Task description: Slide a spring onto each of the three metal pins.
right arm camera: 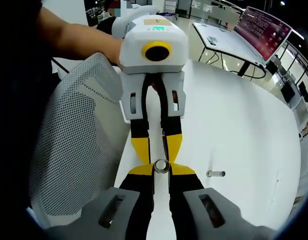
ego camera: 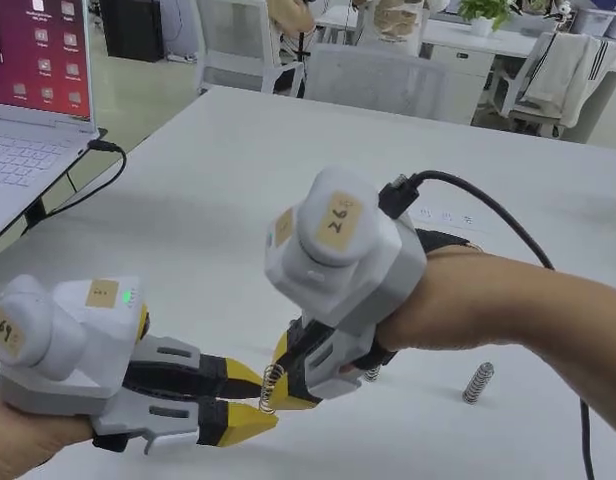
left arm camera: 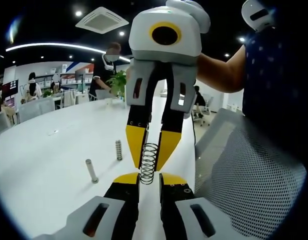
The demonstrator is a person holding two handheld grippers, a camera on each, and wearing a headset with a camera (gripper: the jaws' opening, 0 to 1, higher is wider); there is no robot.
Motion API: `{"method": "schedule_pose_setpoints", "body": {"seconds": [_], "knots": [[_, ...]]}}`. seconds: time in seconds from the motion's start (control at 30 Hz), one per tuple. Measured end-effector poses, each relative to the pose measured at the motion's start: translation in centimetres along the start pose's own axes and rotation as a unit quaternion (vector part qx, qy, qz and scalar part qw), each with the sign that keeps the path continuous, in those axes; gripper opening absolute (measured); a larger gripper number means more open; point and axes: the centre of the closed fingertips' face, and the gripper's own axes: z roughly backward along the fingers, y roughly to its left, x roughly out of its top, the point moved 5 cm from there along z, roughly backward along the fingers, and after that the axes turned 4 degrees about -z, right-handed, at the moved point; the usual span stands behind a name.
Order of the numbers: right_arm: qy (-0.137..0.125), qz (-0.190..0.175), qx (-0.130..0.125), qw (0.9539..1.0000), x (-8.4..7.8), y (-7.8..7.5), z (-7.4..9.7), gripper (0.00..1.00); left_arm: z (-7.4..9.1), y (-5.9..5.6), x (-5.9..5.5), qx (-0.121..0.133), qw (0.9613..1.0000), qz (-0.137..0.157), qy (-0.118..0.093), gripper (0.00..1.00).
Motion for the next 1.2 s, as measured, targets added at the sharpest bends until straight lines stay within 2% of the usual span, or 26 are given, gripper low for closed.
{"method": "schedule_pose_setpoints", "body": {"seconds": [0.43,0.97,1.2], "knots": [[0.0,-0.009,-0.013,0.9999,-0.4,-1.0,0.7,0.07,0.3,0.5,-0.4,0.017,0.9998,0.013,-0.002,0.2],[-0.004,-0.031,-0.04,0.9987,-1.5,-2.9,2.2,0.07,0.3,1.2,-1.0,0.049,0.998,0.039,-0.002,0.45],[-0.011,-0.042,-0.054,0.9976,-1.5,-4.0,2.7,0.08,0.5,1.4,-1.4,0.06,0.9969,0.051,-0.002,0.53]]}}
